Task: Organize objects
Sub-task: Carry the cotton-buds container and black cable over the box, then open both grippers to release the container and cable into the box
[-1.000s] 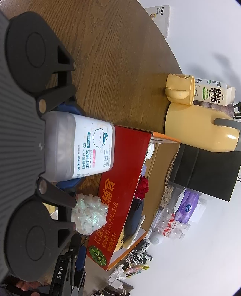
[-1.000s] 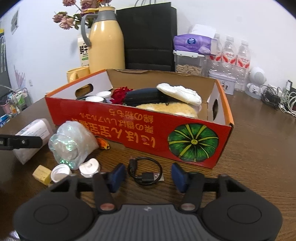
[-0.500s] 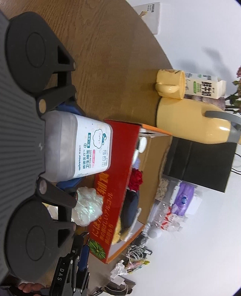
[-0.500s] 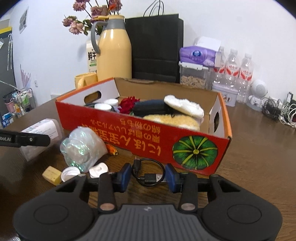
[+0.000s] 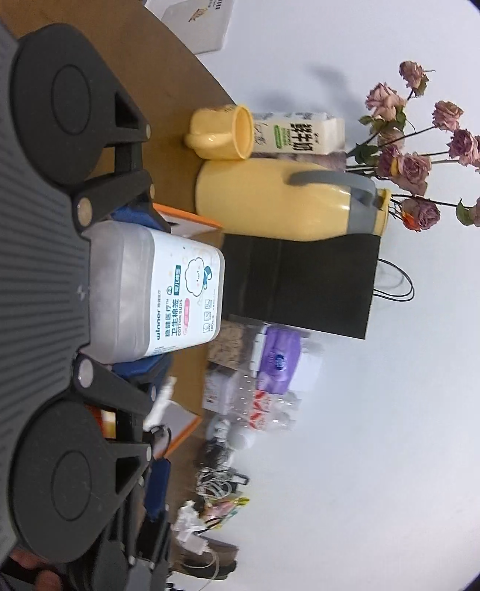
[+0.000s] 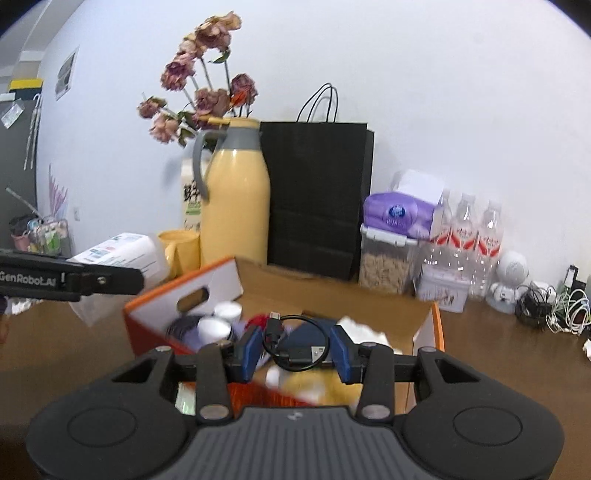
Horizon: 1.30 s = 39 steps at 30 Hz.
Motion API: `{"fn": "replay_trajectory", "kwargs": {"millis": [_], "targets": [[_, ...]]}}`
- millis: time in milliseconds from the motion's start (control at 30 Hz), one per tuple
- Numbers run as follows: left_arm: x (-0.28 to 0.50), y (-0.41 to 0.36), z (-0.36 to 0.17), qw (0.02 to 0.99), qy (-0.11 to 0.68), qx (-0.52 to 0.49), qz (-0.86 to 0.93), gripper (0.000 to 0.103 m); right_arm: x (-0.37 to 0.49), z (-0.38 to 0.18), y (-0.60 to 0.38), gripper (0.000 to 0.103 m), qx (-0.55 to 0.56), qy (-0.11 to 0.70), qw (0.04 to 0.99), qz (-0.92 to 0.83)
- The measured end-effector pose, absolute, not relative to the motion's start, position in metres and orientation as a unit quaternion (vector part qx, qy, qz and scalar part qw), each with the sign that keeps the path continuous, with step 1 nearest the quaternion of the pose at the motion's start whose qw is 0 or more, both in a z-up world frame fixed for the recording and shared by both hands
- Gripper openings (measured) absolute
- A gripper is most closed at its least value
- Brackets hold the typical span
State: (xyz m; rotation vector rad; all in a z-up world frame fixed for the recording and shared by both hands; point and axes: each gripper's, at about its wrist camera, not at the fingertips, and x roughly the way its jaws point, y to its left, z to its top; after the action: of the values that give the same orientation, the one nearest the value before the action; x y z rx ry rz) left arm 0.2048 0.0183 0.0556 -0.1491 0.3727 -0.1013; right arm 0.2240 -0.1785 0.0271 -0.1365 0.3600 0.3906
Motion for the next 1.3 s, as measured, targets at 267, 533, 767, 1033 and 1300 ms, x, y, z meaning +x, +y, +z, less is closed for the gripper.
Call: {"fn": "replay_trajectory", "kwargs": {"millis": [267,533,767,1033,1300], "targets": [[0.259,0.005,0.049,0.979,0.184,-0.087,-0.022,0.067,0.276,0.027,-0.175,0.039,-0.035,0.180,0.970,0.158],[0.286,0.005,0.023,0.972,0.223,-0.080,-0.006,0.067,0.298,0.005,-0.186,0.039,-0.013,0.200,0.970,0.139],[0.284,0.000,0.017,0.972,0.225,-0.064,-0.014,0.067,0.295,-0.003,-0.185,0.040,-0.019,0.211,0.967,0.141],[0.266,0.001,0.028,0.982,0.178,-0.064,-0.010,0.103,0.287,-0.002,-0.189,0.085,-0.022,0.199,0.972,0.127],[0.263,0.001,0.032,0.982,0.175,-0.064,-0.008,0.103,0.284,-0.001,-0.195,0.103,-0.011,0.200,0.973,0.117]]}}
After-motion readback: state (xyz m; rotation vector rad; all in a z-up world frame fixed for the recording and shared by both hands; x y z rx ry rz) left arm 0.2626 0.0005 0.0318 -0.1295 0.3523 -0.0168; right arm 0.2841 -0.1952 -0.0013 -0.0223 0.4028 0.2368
